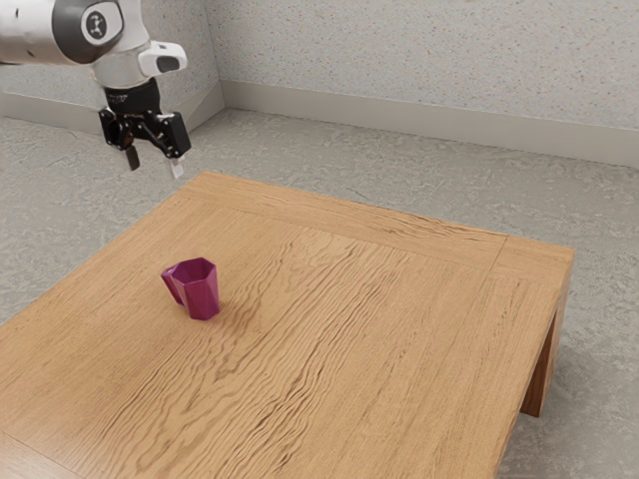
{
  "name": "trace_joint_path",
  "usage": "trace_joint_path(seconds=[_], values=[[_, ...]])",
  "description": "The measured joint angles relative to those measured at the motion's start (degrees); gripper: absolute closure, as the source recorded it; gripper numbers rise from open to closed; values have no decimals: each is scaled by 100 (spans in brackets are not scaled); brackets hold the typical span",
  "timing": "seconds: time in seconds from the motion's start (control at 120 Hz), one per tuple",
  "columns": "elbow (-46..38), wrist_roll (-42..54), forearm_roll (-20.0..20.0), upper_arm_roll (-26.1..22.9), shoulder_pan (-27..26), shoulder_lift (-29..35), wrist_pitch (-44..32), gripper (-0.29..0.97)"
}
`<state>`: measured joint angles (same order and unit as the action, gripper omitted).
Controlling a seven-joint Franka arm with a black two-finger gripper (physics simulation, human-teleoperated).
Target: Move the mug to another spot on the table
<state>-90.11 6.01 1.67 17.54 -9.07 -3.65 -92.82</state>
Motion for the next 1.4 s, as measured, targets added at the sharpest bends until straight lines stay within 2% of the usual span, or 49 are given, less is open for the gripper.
trace_joint_path(seconds=[0.142,0.258,0.408,0.508,0.75,0.867,1.0,1.4], values=[[-7,-28,-21,-20,18,22,-78,2],[-42,-571,-38,38,-18,63,-158,2],[-110,-2347,-12,203,-16,223,-213,2],[-576,-3633,-13,502,-166,363,-365,2],[-1862,-5991,3,958,-92,571,-1372,2],[-2367,-6834,16,1088,178,619,-1955,2],[-2676,-7615,25,1157,314,662,-2459,2],[-3282,-9121,26,1382,15,524,-3516,2]])
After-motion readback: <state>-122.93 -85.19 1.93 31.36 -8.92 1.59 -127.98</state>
